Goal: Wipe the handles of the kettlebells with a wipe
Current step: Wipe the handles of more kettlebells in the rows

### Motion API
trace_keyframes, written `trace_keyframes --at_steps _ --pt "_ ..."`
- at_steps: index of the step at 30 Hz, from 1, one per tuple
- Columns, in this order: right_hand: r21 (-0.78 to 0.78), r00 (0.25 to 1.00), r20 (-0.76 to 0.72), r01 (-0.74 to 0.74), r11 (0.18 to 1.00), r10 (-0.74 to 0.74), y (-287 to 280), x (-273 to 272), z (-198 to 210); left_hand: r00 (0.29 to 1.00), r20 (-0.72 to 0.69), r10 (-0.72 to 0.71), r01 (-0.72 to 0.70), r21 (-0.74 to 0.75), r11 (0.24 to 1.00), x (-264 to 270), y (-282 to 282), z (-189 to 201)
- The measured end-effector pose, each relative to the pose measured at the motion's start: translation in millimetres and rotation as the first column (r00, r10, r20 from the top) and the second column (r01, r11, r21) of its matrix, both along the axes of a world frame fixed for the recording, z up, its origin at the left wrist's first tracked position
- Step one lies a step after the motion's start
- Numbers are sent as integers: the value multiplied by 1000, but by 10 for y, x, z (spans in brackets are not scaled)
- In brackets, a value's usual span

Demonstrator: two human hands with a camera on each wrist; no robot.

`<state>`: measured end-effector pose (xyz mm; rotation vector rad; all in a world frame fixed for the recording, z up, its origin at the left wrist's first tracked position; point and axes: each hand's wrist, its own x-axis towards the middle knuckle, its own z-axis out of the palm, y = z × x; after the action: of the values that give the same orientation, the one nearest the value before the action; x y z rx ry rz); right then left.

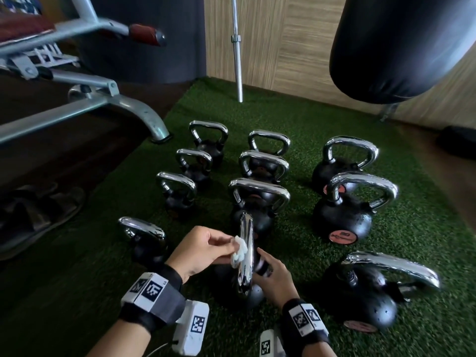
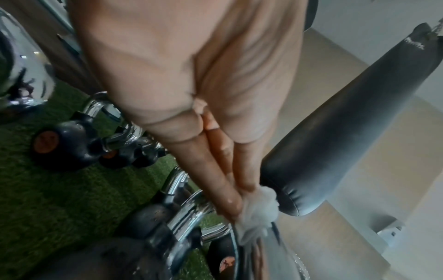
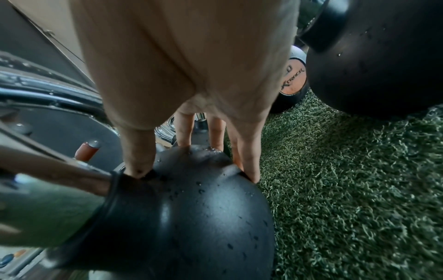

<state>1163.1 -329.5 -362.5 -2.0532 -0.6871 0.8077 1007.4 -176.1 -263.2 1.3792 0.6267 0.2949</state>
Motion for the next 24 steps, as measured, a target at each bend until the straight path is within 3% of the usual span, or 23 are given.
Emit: trace_keyframes --at_steps 2,5,8,11,18,22,24 --pt "-1 1000 0 -3 1000 3 -1 -9 8 1000 5 -13 13 -27 1000 -46 -33 -38" --pt "1 1000 7 3 1000 -3 -3 -28 10 975 -72 -211 208 -49 977 -183 -37 -83" --pt "13 1000 2 14 1000 -14 29 -24 3 933 -170 -318 343 147 928 -234 -18 -73" --pt "12 1000 26 0 1000 0 56 0 -30 932 -209 -296 349 294 890 -239 -12 -57" --pt "23 1000 19 -1 1000 1 32 12 -38 945 -250 -211 298 390 871 -350 -178 -398" --pt "23 1000 9 15 1000 -16 31 10 -57 938 -266 -221 336 540 772 -305 -198 -402" --pt "12 1000 3 9 1000 -9 34 -3 -54 943 -258 -211 324 565 758 -299 -207 -436"
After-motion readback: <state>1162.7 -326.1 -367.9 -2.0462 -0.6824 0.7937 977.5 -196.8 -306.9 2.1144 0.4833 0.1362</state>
